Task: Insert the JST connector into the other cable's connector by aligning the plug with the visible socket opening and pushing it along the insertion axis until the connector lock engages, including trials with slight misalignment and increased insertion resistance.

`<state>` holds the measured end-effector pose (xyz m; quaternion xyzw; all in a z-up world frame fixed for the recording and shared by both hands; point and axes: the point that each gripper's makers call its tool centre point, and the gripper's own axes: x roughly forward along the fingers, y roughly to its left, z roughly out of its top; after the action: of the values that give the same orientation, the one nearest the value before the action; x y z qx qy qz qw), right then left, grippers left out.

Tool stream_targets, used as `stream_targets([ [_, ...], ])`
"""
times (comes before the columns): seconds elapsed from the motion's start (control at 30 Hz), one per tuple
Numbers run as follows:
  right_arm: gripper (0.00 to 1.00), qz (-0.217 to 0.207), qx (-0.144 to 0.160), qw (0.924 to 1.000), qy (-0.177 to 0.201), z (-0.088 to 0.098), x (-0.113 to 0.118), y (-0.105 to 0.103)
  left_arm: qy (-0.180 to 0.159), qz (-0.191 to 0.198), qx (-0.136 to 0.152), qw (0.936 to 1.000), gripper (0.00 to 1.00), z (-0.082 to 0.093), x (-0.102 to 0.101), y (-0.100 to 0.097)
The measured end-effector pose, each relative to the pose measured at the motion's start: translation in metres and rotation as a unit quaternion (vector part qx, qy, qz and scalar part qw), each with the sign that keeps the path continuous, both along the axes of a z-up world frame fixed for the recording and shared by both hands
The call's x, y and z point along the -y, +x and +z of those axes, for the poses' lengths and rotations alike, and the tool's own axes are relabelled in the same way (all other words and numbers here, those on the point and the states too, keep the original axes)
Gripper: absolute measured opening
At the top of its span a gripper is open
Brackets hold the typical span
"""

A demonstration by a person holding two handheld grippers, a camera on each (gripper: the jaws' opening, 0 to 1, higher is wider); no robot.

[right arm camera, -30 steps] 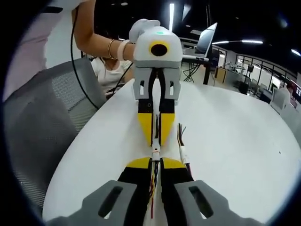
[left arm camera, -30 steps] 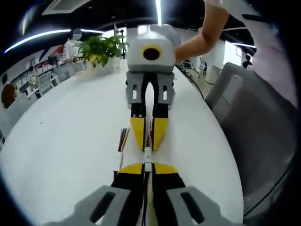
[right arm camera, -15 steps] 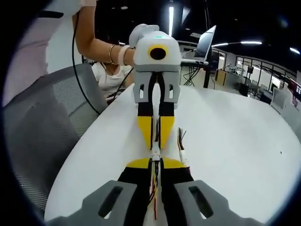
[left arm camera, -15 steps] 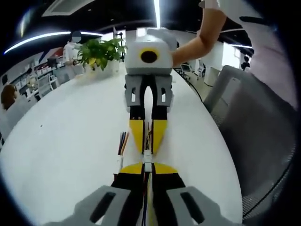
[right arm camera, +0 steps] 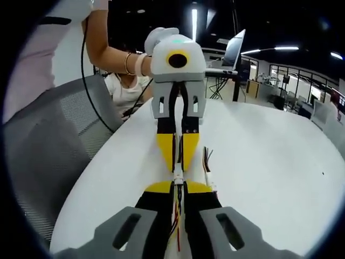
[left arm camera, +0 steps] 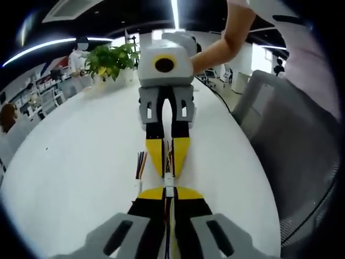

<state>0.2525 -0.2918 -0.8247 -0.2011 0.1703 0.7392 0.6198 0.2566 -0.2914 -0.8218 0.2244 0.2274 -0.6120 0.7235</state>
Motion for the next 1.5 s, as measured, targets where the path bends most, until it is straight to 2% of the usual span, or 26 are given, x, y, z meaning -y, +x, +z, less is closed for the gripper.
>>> stream_targets([
  [0.67, 0.04, -0.01, 0.0, 0.9999, -0.003, -0.019, -0.006, 0.01, 0.028, -0.011, 0.0, 0.9995, 0.0, -0.019, -0.004, 0.011],
  [1.33, 0.05, -0.031, -0.01, 0.9995, -0.005, -0.026, -0.006, 0.014, 0.039, -0.004, 0.003, 0.9992, 0.0, -0.025, -0.005, 0.013],
  [1.5, 0.07, -0.035, -0.007, 0.9993, -0.008, -0.026, -0.004, 0.014, 0.047, 0.002, 0.004, 0.9989, 0.05, -0.024, -0.006, 0.011],
])
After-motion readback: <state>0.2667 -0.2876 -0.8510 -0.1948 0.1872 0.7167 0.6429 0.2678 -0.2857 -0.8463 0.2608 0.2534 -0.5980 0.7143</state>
